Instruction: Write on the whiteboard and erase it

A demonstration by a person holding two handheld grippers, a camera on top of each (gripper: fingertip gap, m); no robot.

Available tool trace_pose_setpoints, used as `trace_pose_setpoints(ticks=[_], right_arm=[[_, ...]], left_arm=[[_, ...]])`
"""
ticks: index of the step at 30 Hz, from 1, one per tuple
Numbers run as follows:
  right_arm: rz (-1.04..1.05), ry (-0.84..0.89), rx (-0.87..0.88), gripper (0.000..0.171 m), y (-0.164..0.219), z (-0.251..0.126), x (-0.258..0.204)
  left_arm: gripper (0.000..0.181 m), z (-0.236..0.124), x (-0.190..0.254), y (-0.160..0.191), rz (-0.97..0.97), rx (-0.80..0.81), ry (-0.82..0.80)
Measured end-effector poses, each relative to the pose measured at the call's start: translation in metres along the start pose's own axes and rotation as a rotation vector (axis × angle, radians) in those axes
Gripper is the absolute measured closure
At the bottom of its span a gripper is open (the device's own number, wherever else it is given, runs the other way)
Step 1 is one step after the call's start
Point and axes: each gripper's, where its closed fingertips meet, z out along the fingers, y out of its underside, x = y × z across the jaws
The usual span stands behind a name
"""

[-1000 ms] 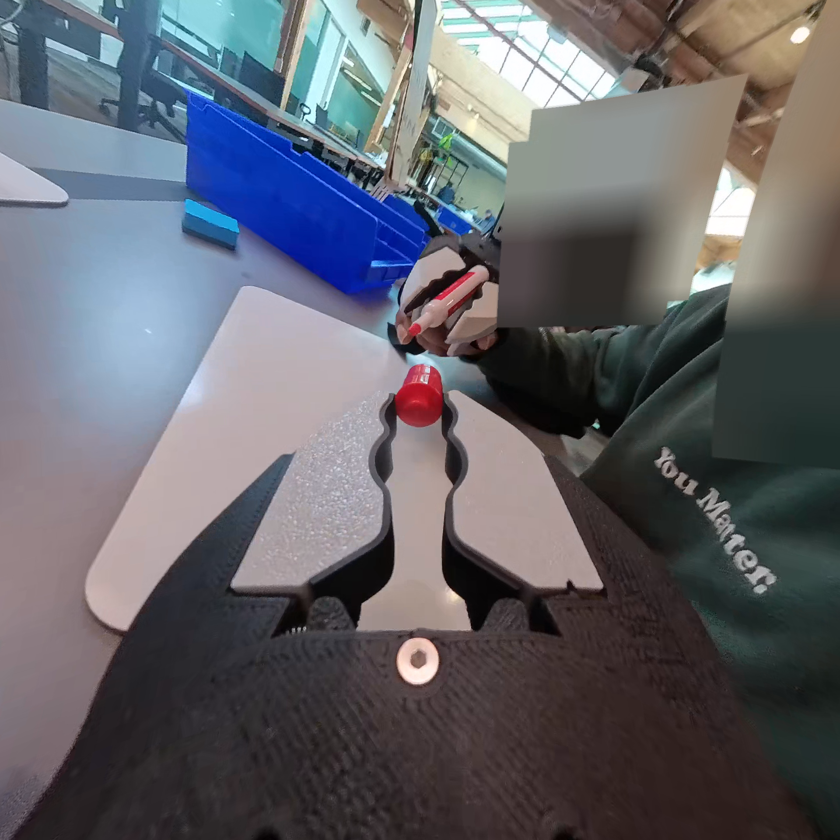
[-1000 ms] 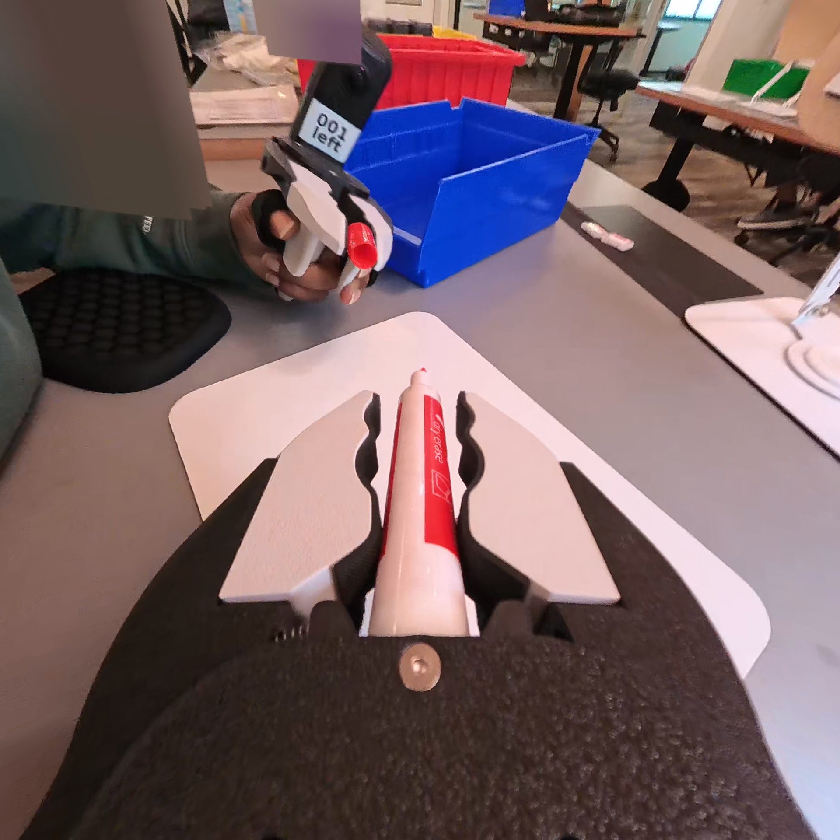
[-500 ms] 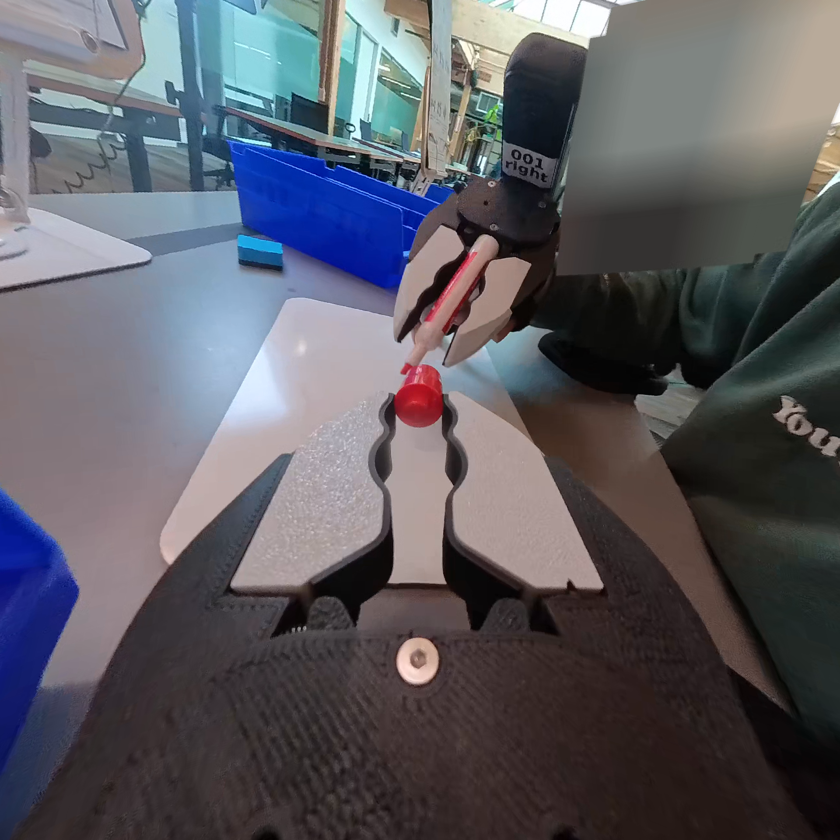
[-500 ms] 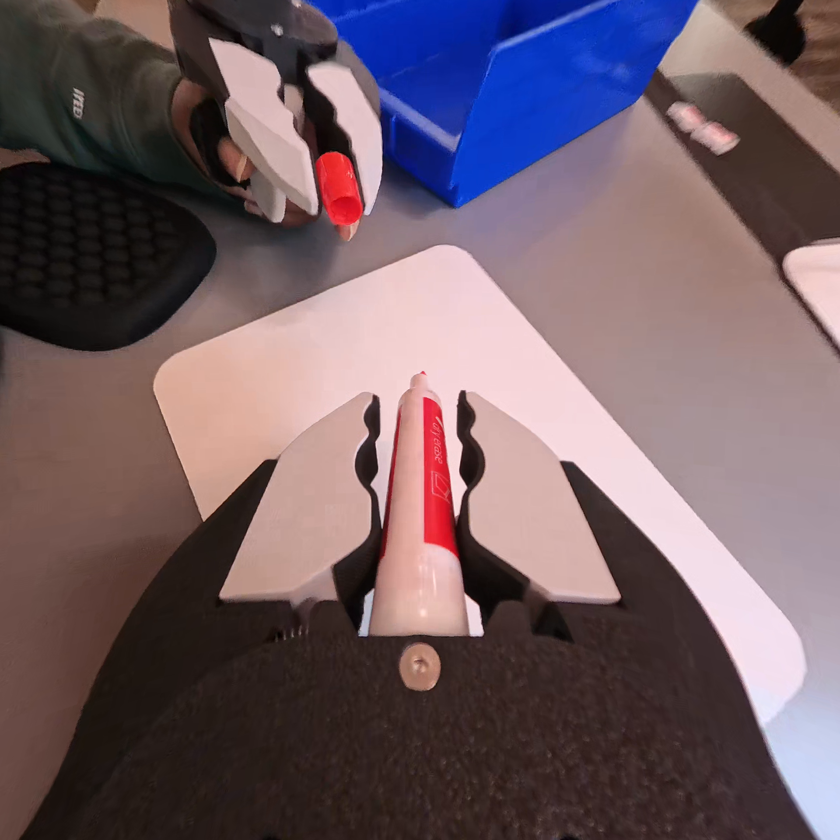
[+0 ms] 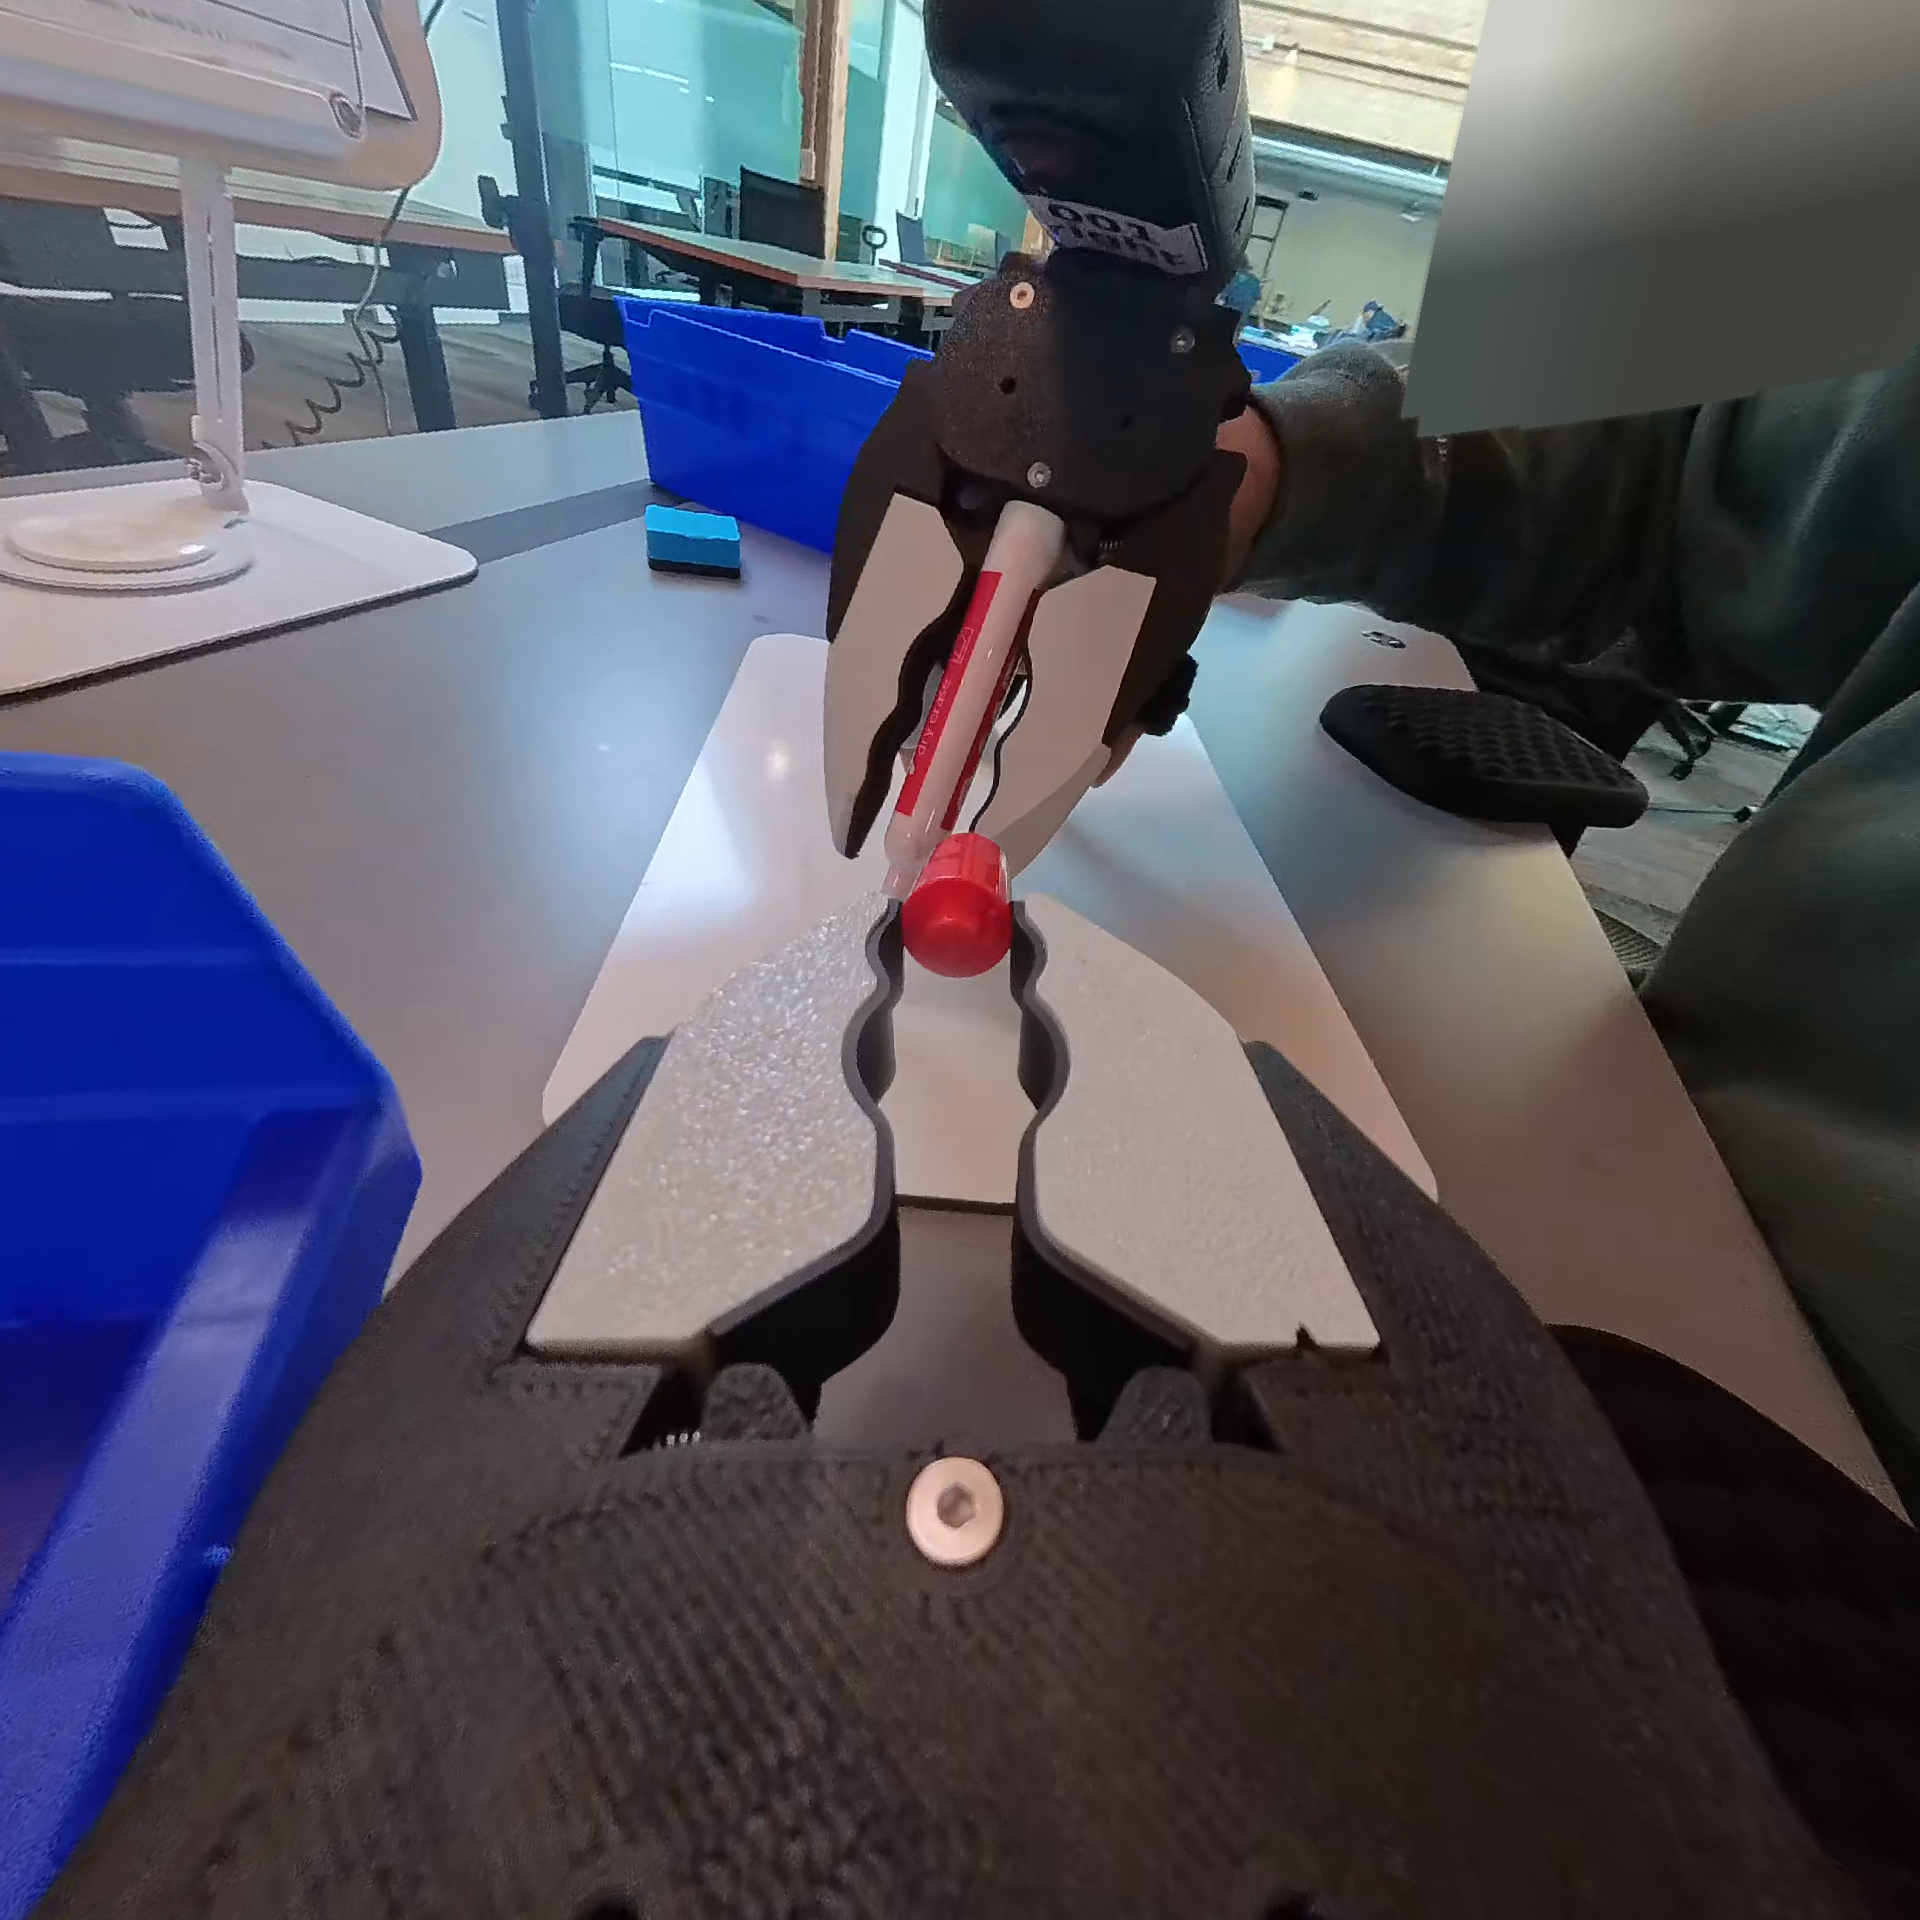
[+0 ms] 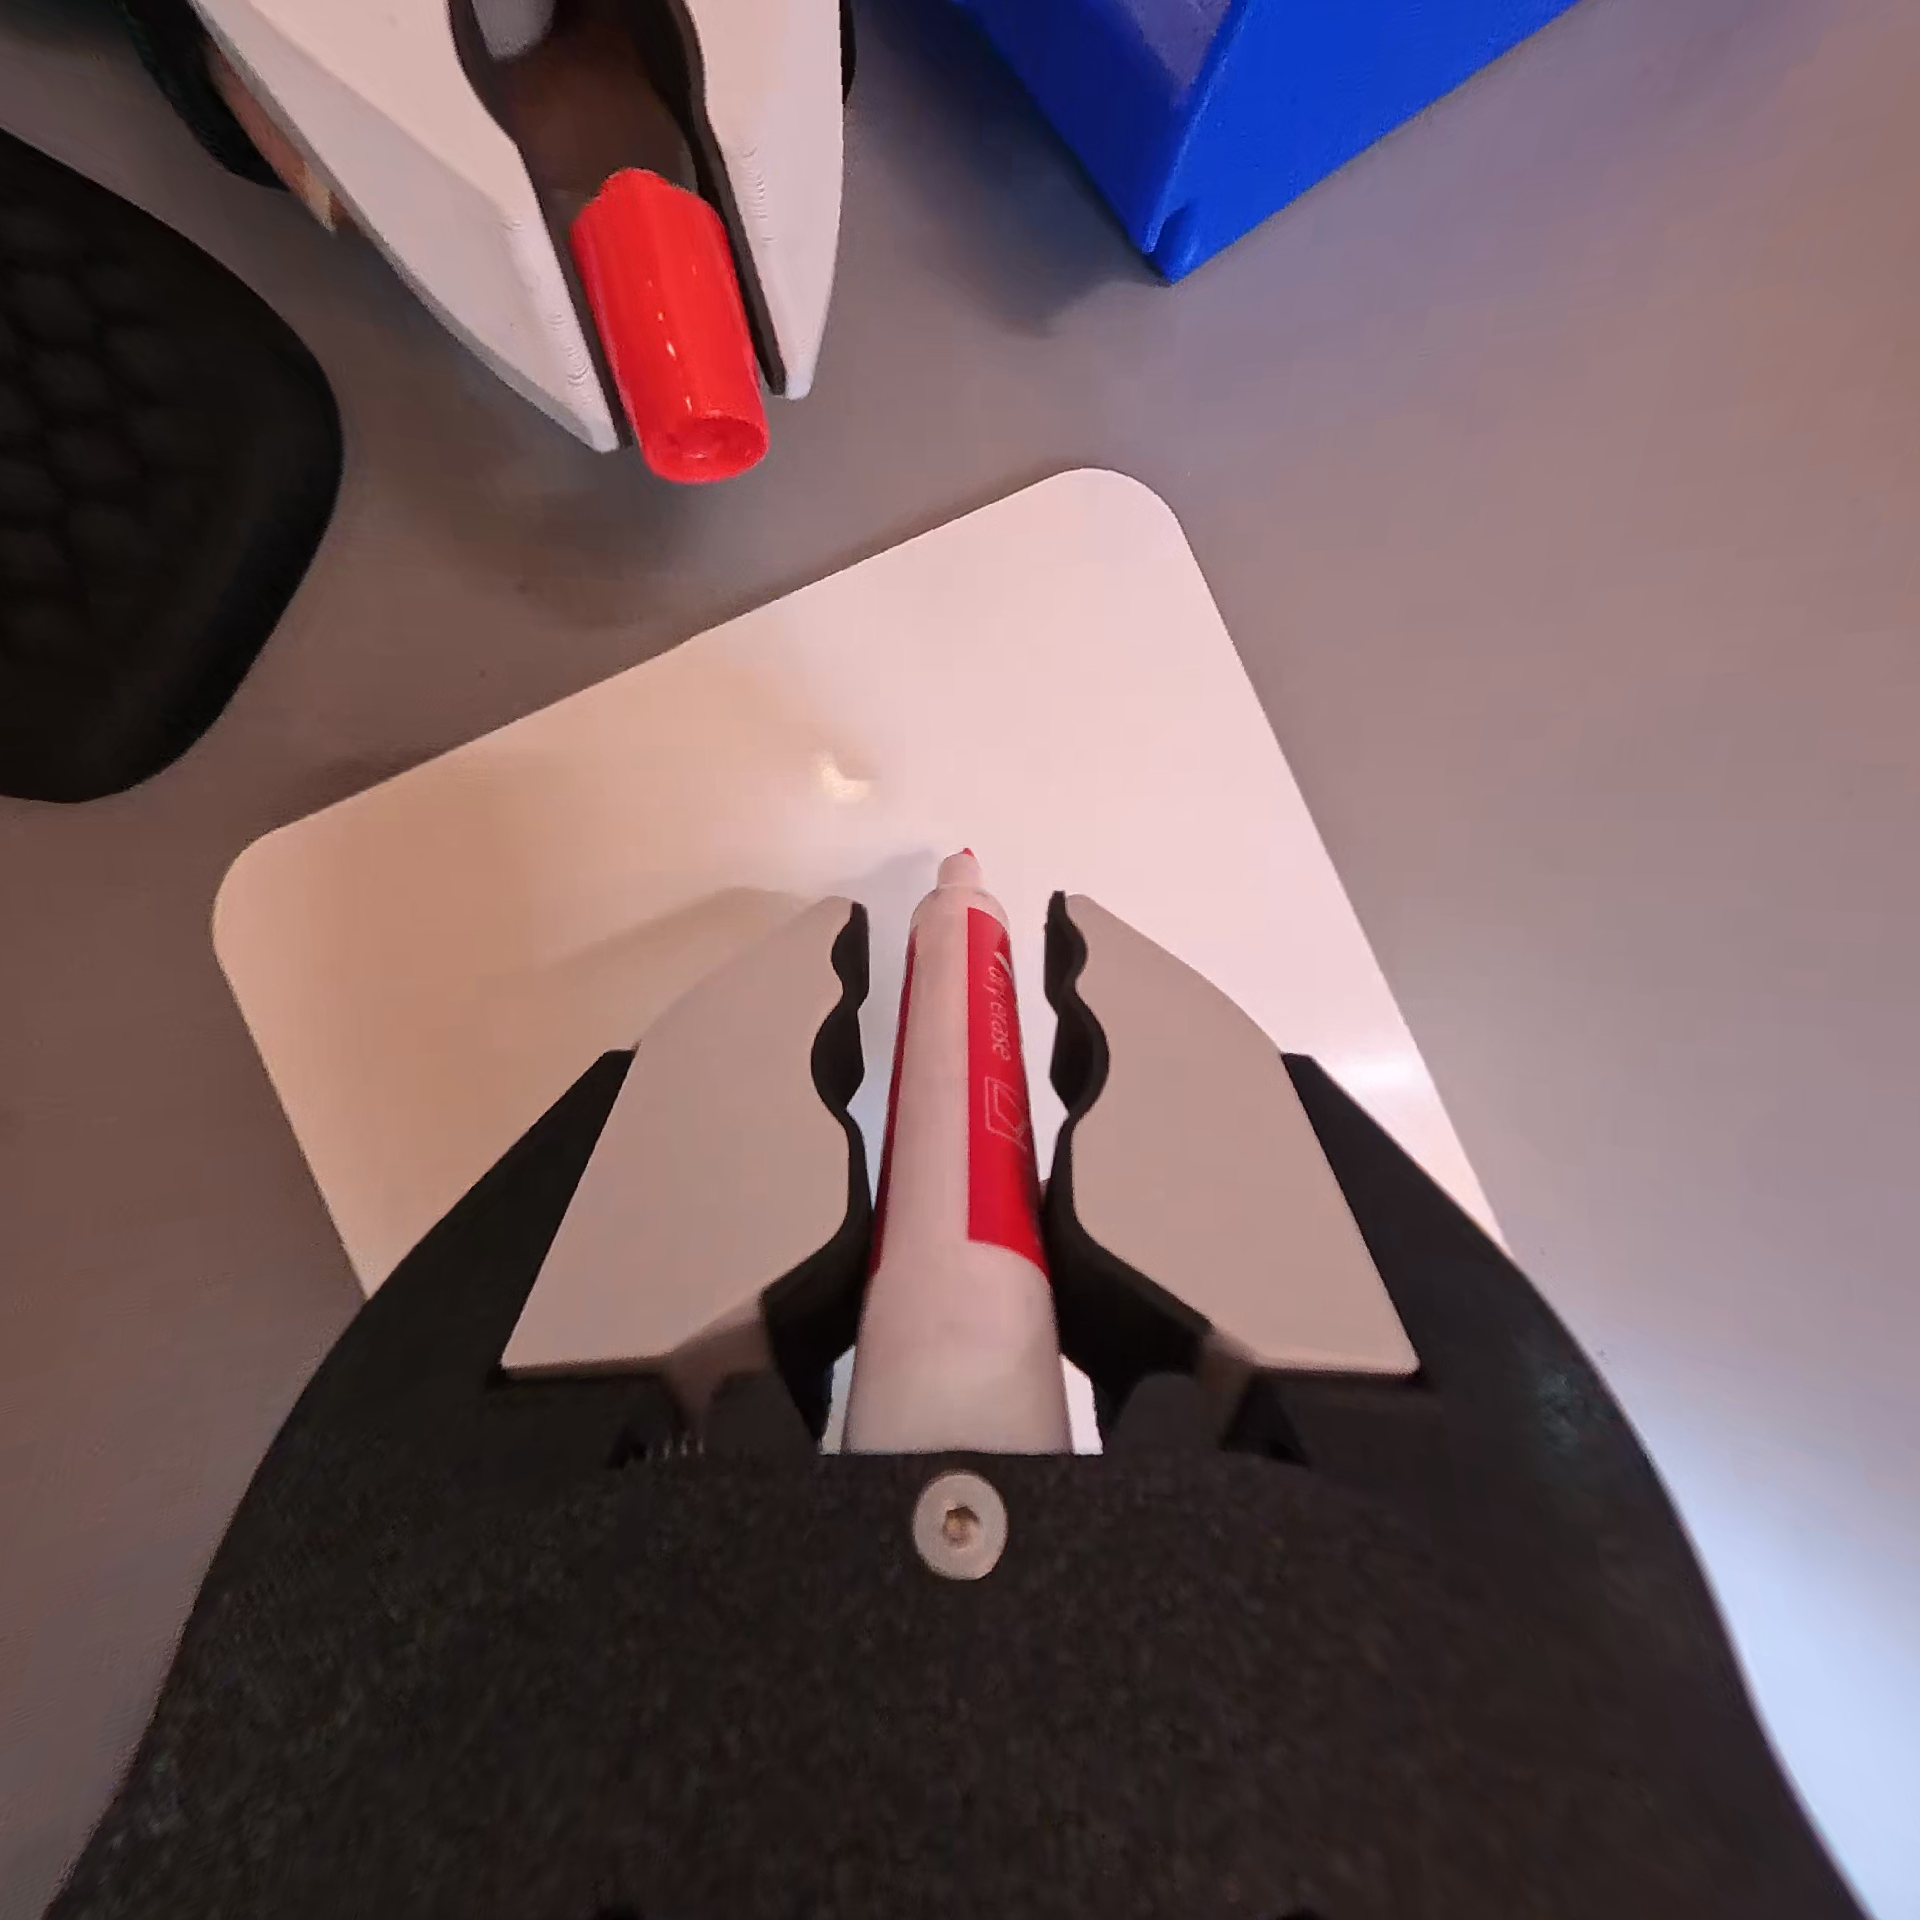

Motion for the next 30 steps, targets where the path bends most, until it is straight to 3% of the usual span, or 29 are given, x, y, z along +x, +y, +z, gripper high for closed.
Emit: trace_pose_setpoints(ticks=[18,30], right_arm=[[-0.126,0.073,-0.162,0.138,-0.006,0.02,0.024],[-0.215,-0.036,-0.143,0.138,-0.022,0.031,-0.024]], left_arm=[[0.162,0.001,-0.001,0.007,0.0,-0.061,-0.006],[0.162,-0.023,-0.017,-0.029,0.081,0.107,-0.138]])
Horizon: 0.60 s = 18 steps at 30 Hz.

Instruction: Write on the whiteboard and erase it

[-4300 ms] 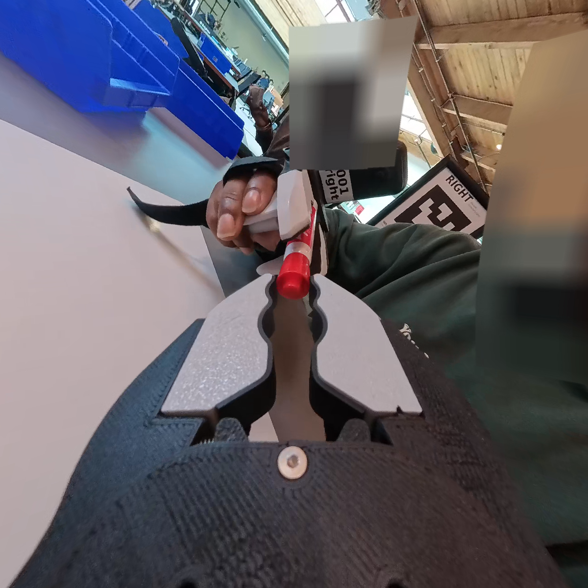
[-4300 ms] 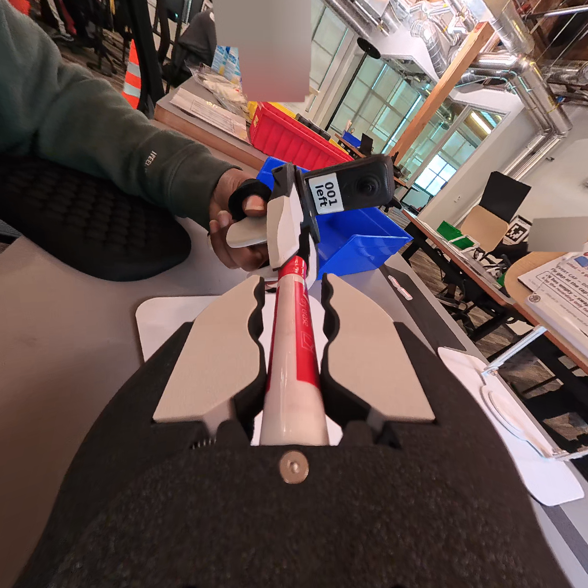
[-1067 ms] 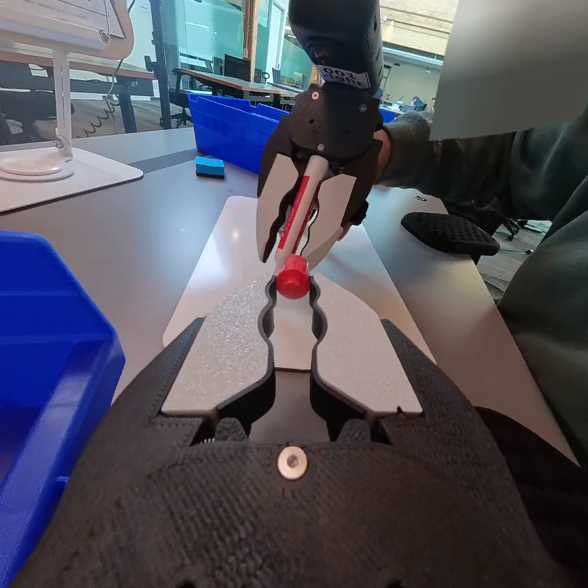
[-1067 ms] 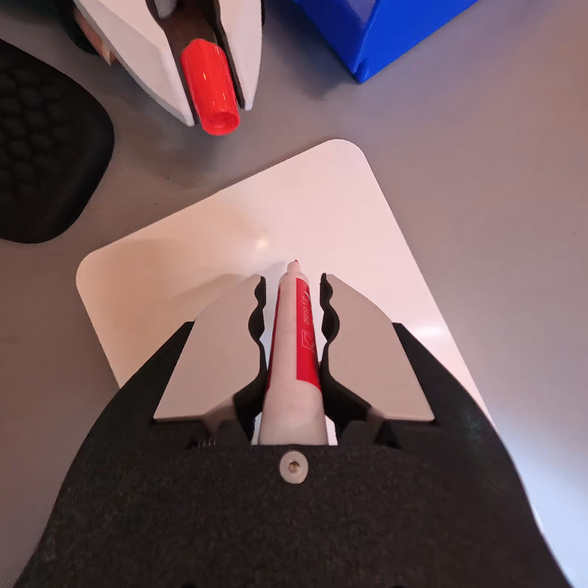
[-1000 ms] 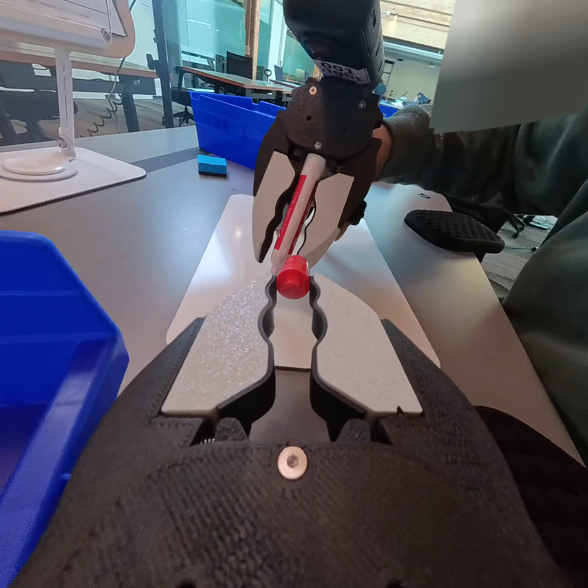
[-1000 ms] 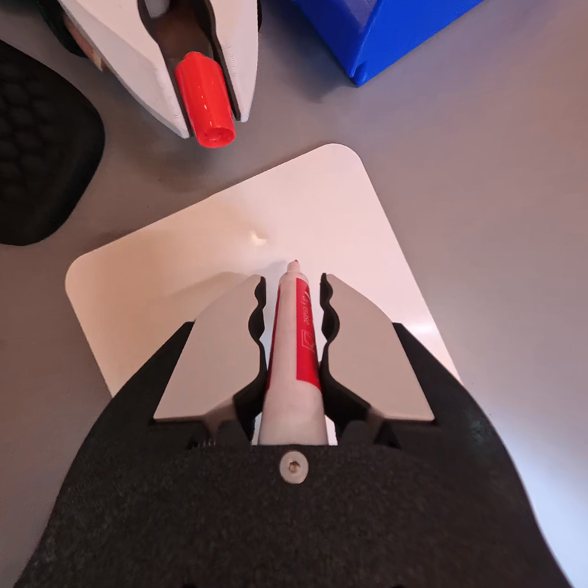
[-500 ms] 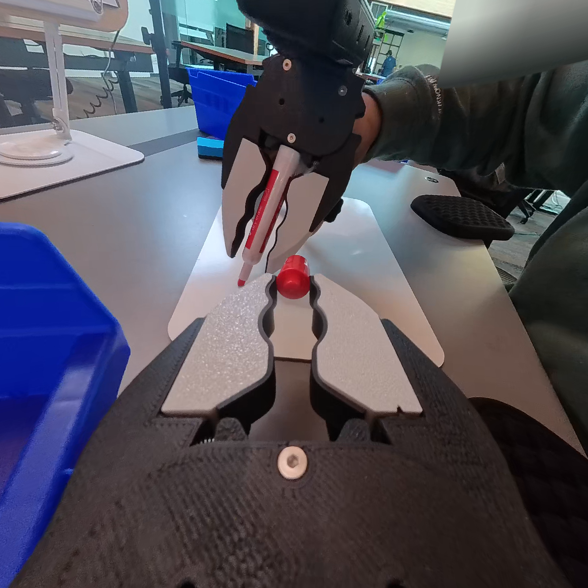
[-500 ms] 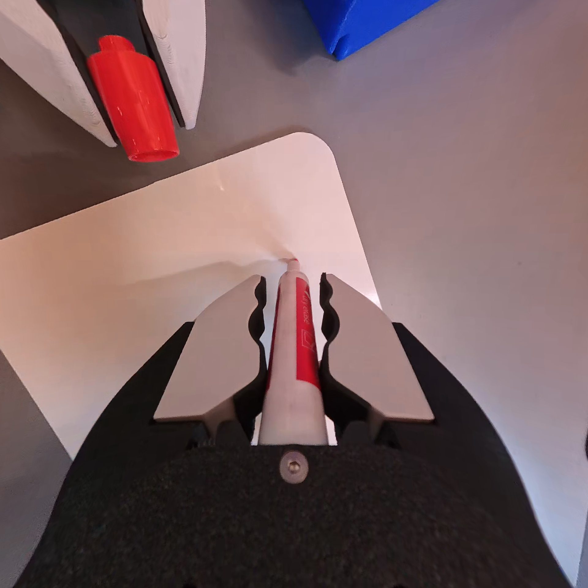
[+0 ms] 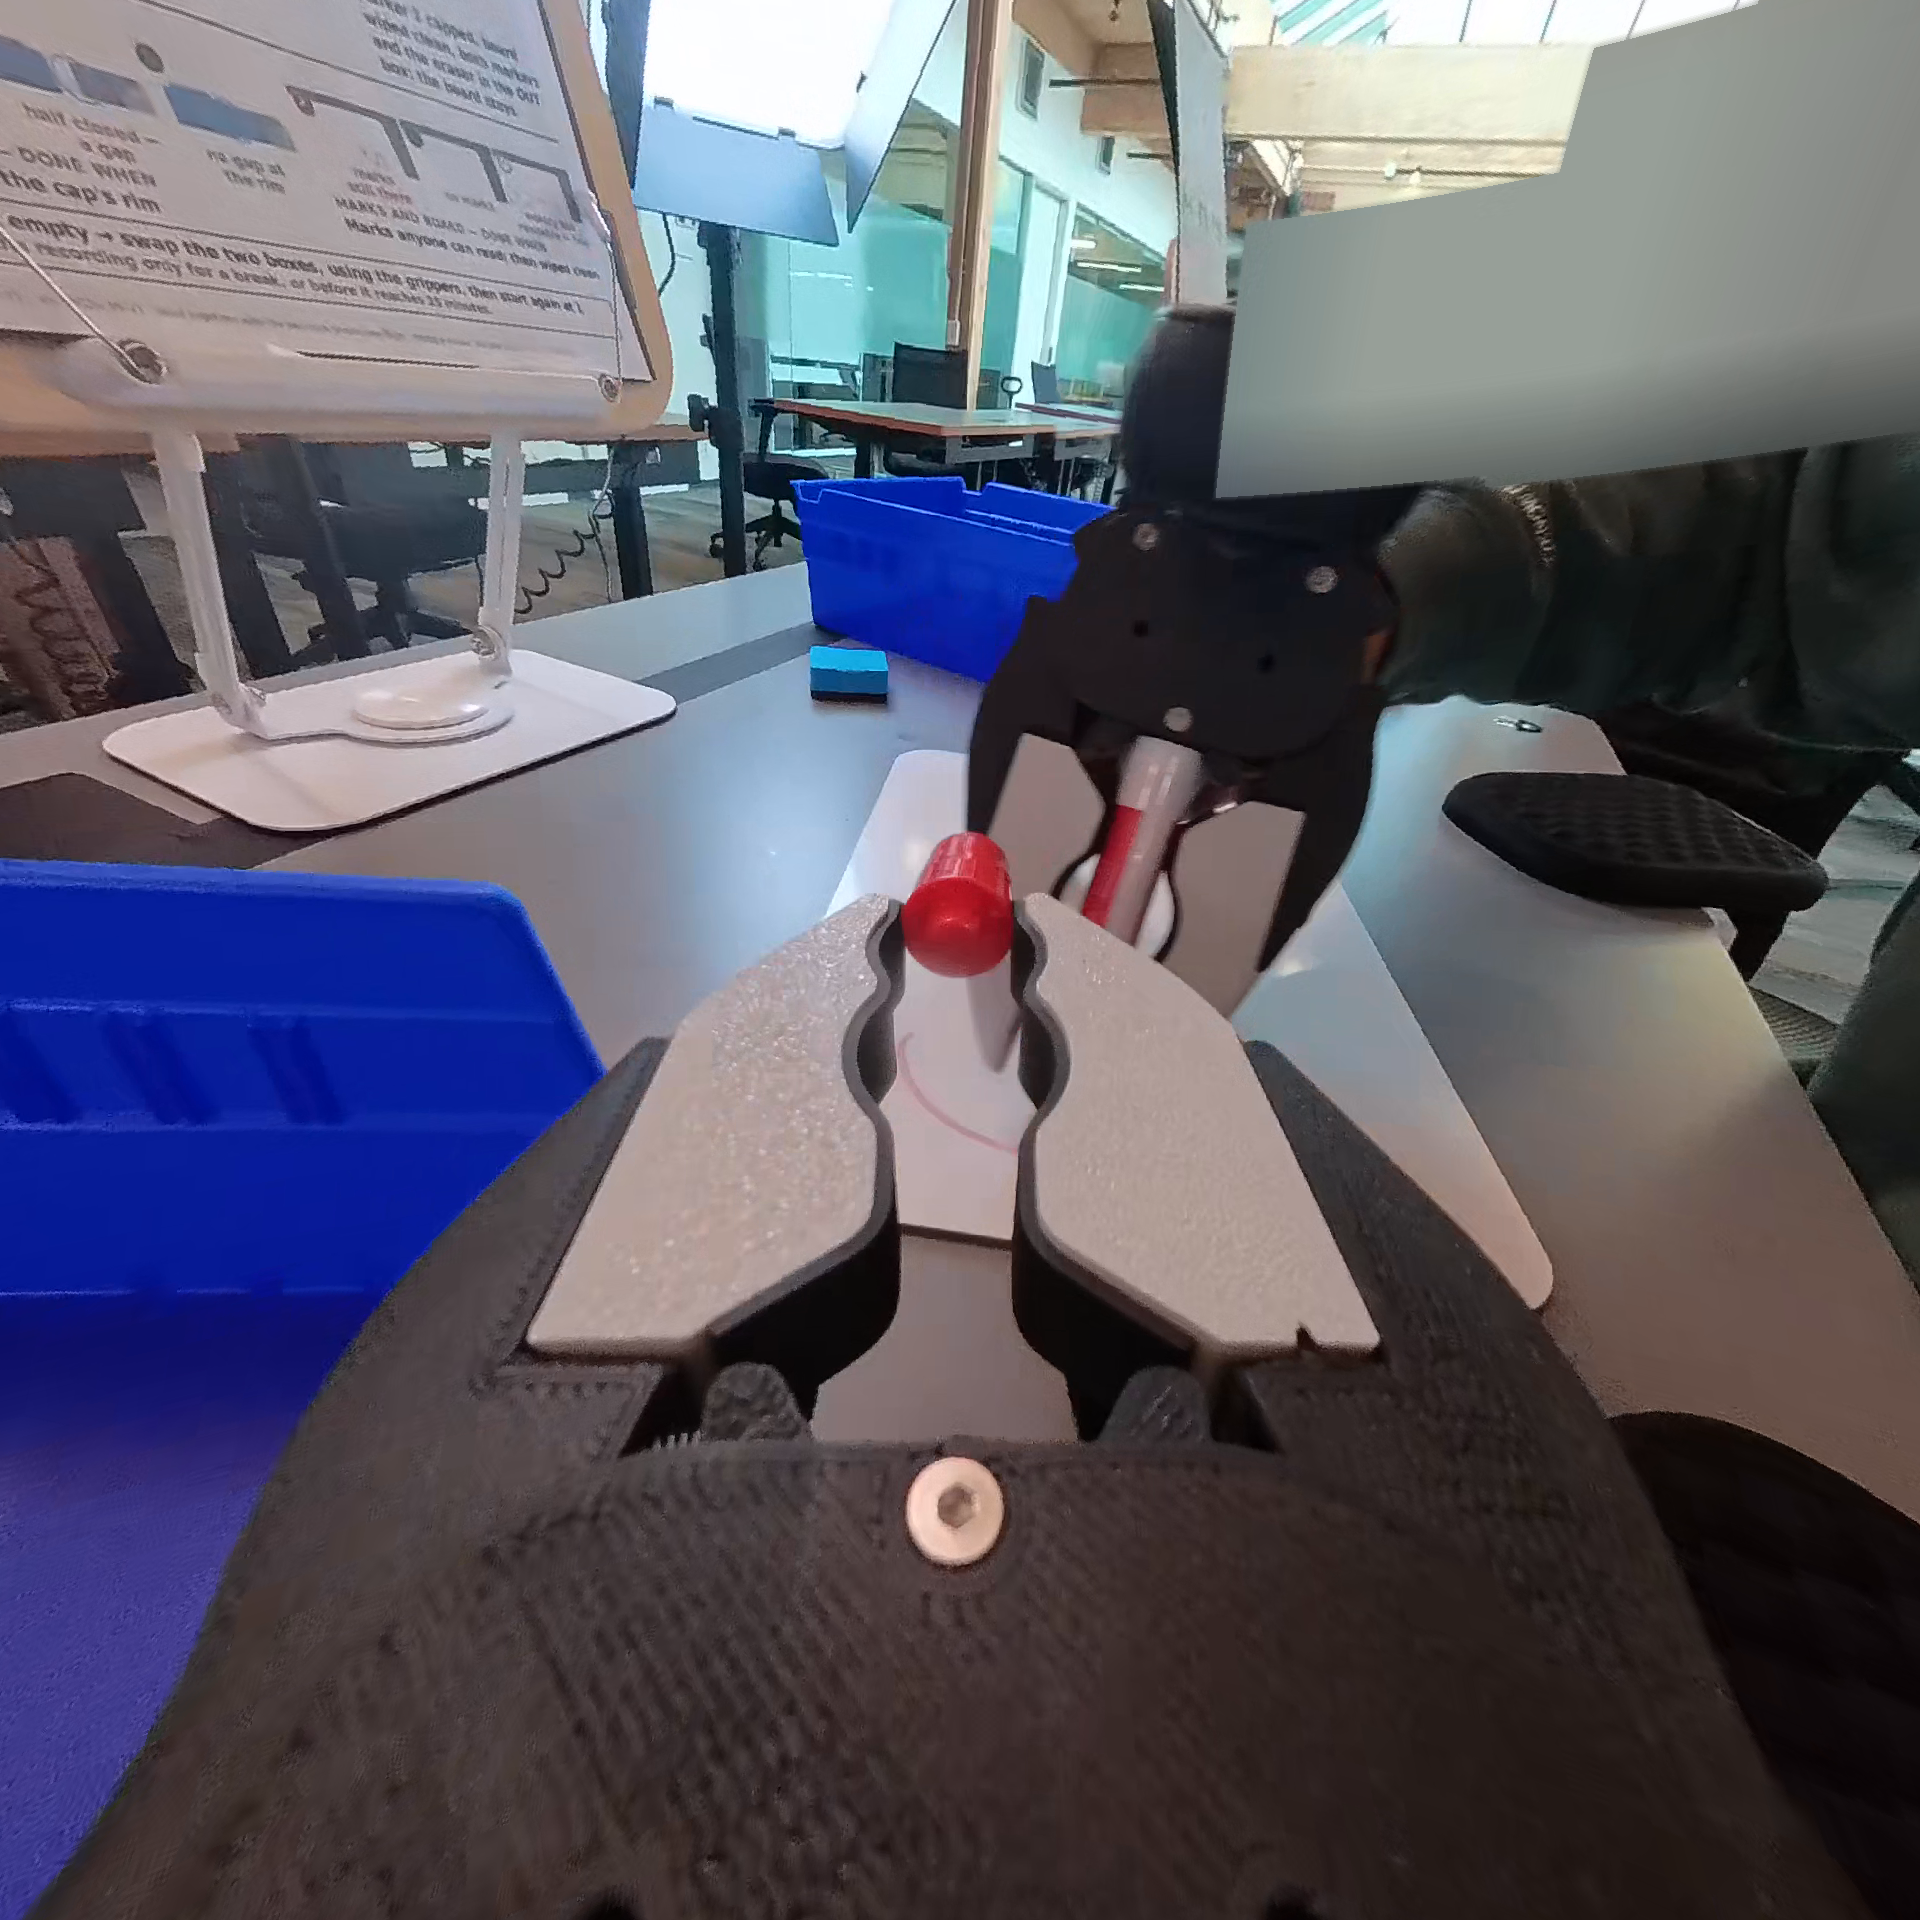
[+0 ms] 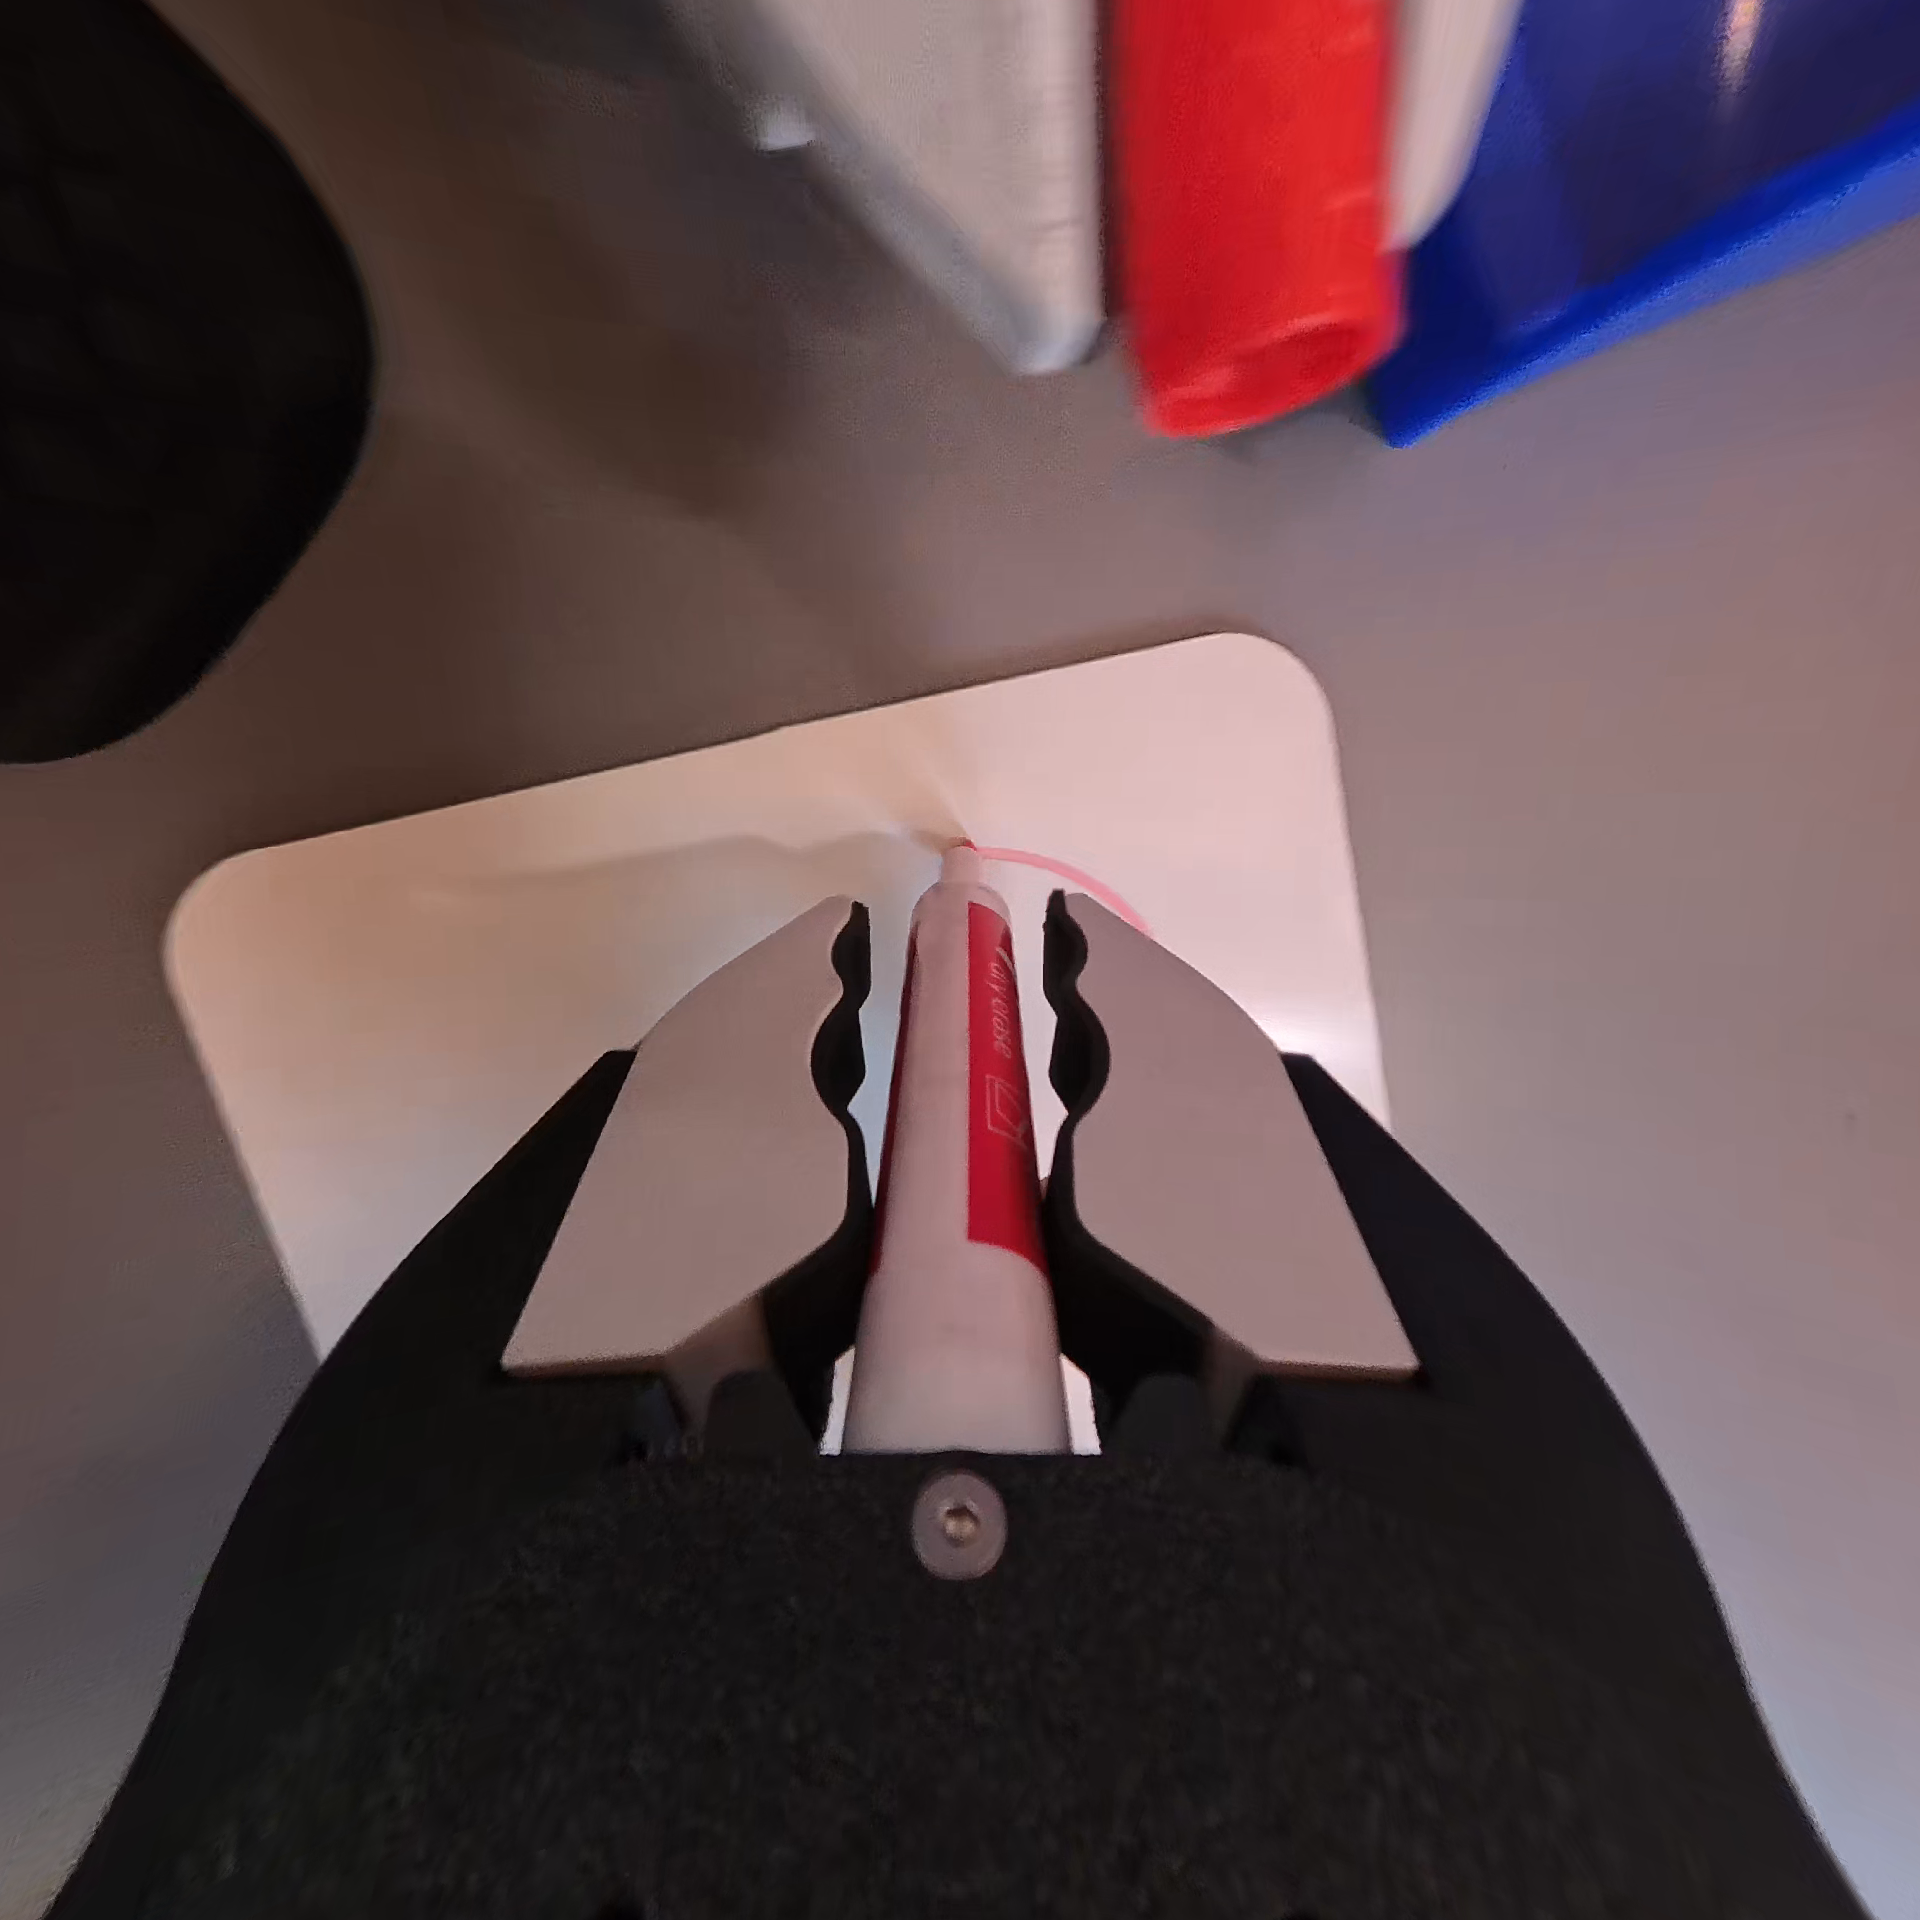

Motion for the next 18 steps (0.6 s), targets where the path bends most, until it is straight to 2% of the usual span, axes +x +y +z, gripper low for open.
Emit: trace_pose_setpoints(ticks=[5,8,13,18], right_arm=[[0.0,-0.047,-0.026,0.138,0.016,-0.01,-0.035],[0.034,-0.024,-0.058,0.138,0.037,-0.021,-0.035],[0.091,0.057,-0.105,0.138,0.068,-0.033,-0.005],[0.08,0.099,-0.085,0.138,0.063,-0.027,0.033]], left_arm=[[0.162,0.003,0.0,0.007,-0.001,-0.029,0.002],[0.162,0.004,0.0,0.009,0.003,-0.044,0.004],[0.162,0.005,0.002,0.011,0.01,-0.055,0.008],[0.162,0.005,0.004,0.011,0.025,-0.059,0.009]])
